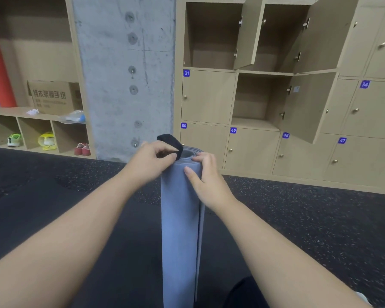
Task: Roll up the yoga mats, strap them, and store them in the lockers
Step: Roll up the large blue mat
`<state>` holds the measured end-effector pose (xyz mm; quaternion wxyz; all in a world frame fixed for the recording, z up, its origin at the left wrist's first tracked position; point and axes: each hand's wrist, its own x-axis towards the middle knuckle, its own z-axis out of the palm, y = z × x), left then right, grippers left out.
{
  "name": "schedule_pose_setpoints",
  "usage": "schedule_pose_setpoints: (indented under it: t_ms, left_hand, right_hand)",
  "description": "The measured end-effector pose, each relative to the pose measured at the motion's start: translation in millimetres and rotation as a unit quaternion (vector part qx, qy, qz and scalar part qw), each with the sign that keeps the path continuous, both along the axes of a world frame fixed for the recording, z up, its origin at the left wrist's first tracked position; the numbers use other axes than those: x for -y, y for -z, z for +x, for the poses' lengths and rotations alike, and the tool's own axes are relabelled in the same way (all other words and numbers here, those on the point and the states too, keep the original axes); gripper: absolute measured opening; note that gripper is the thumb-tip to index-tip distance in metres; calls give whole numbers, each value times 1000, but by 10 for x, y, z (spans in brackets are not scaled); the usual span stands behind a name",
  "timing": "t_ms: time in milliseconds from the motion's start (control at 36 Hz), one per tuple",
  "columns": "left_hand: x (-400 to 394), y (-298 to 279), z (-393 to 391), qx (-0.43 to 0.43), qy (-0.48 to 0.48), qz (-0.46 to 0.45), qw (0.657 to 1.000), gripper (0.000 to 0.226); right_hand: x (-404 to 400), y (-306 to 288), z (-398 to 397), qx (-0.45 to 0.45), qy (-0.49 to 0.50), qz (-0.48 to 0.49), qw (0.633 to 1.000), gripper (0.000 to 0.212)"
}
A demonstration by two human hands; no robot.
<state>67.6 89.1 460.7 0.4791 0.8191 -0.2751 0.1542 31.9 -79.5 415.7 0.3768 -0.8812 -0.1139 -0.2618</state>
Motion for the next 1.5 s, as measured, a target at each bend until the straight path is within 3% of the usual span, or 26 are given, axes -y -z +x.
schedule_pose_setpoints:
  t_ms: [139, 250, 306, 417, 611, 694, 806, 889, 972, 1111, 1361, 1444, 1500]
  left_hand:
    - [-6, -76, -1, 2, 23, 52, 998, 30]
    - [17, -143, -5, 7, 3, 119, 993, 44]
    - [22, -162, -28, 13, 7, 124, 992, 44]
    - [36, -186, -15, 73, 4, 138, 988, 26]
    - [49, -185, 45, 94, -18, 166, 981, 12]
    - [42, -171, 9, 114, -13, 167, 979, 22]
    - [30, -124, -15, 150, -49, 116, 981, 15]
    - [-5, -101, 20, 115, -88, 80, 986, 17]
    - [-41, -99, 35, 58, -112, 135, 983, 35]
    - [-69, -88, -25, 46, -74, 202, 975, 27]
    - [-92, -45, -106, 48, -1, 130, 990, 35]
    - [-104, -52, -146, 40, 4, 121, 992, 17]
    - [-102, -53, -164, 31, -14, 124, 992, 21]
  right_hand:
    - [-16, 14, 0, 1, 11, 4, 1000, 41]
    - [2, -2, -39, -1, -21, 41, 999, 62]
    - [20, -35, -45, -6, -28, 12, 1000, 67]
    - [34, -91, -47, -1, -7, -73, 997, 62]
    - [41, -169, -53, -23, 4, -102, 995, 44]
    - [46, -173, -65, -29, 17, -131, 991, 35]
    - [44, -168, -79, -36, 20, -124, 991, 36]
    - [44, -171, -100, -38, 25, -125, 991, 36]
    - [46, -170, -111, -40, 31, -130, 990, 34]
    - [29, -170, -119, -38, 33, -129, 990, 33]
    - [30, -174, -144, -44, 26, -124, 991, 37]
    - [24, -172, -139, -49, 34, -135, 989, 38]
    - [21, -160, -131, -44, 34, -135, 989, 37]
